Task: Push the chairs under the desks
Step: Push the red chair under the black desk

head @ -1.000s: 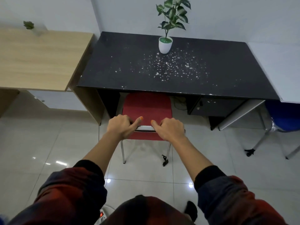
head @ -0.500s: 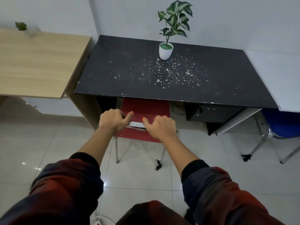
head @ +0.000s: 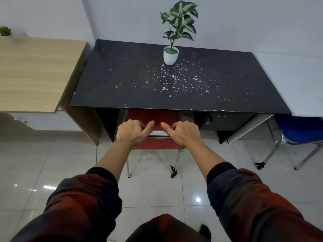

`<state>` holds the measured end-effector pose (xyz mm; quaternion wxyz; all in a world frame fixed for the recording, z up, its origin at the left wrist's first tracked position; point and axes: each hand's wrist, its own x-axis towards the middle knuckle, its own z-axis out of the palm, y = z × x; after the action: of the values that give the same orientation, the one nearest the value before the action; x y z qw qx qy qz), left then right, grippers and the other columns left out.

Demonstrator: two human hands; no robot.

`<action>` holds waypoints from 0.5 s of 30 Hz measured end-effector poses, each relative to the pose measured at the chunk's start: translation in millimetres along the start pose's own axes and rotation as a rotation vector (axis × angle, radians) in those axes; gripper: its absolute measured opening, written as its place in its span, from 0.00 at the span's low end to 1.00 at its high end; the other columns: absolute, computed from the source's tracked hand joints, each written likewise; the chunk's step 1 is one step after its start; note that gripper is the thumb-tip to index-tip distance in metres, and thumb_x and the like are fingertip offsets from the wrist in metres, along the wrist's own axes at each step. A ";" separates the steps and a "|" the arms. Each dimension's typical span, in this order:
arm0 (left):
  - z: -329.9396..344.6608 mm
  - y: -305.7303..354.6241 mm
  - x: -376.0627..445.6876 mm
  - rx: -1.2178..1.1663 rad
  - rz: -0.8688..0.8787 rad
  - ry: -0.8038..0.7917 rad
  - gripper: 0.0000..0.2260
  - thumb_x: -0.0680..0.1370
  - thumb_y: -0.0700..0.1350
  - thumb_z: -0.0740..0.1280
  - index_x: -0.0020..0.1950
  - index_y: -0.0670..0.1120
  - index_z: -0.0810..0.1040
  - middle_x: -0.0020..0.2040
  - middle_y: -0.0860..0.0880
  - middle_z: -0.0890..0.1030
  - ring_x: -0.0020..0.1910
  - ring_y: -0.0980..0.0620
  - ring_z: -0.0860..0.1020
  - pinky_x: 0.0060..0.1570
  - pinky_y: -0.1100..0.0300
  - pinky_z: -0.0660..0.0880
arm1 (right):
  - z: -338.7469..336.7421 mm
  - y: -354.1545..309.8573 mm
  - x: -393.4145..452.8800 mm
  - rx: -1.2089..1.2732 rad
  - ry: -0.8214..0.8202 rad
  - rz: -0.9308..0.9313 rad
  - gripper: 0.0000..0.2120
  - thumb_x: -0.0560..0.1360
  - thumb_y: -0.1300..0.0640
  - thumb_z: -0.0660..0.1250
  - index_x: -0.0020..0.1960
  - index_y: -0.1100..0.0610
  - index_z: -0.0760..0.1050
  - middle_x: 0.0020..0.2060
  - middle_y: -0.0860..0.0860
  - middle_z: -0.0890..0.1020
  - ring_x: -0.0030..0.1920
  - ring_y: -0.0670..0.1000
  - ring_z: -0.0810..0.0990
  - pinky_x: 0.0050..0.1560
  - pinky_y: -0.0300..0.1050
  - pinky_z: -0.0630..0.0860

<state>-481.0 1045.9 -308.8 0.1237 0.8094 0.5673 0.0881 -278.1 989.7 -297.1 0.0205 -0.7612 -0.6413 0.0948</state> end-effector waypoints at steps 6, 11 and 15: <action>-2.3 -26.9 12.0 -0.006 -0.009 -0.030 0.36 0.74 0.73 0.44 0.36 0.50 0.83 0.29 0.53 0.79 0.31 0.52 0.78 0.38 0.54 0.79 | 4.6 -25.3 7.6 0.065 -0.093 0.047 0.40 0.74 0.23 0.43 0.60 0.47 0.82 0.54 0.50 0.85 0.59 0.56 0.80 0.51 0.52 0.71; 0.4 -23.3 11.2 0.021 -0.064 -0.030 0.34 0.76 0.72 0.46 0.34 0.51 0.81 0.28 0.53 0.79 0.31 0.51 0.78 0.38 0.55 0.79 | 7.7 -22.4 6.8 0.092 -0.051 0.012 0.41 0.71 0.20 0.46 0.59 0.47 0.83 0.54 0.48 0.85 0.59 0.54 0.81 0.54 0.52 0.74; 3.0 -20.1 11.0 0.018 -0.115 0.001 0.34 0.75 0.72 0.46 0.31 0.50 0.78 0.26 0.53 0.77 0.30 0.50 0.77 0.37 0.55 0.78 | 5.4 -18.2 10.4 0.068 -0.050 -0.037 0.40 0.72 0.21 0.46 0.44 0.49 0.85 0.35 0.47 0.83 0.46 0.53 0.83 0.43 0.48 0.71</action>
<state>-494.5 1062.5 -317.6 0.1209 0.7766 0.6136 0.0764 -295.1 1002.6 -300.9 0.0321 -0.7454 -0.6519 0.1353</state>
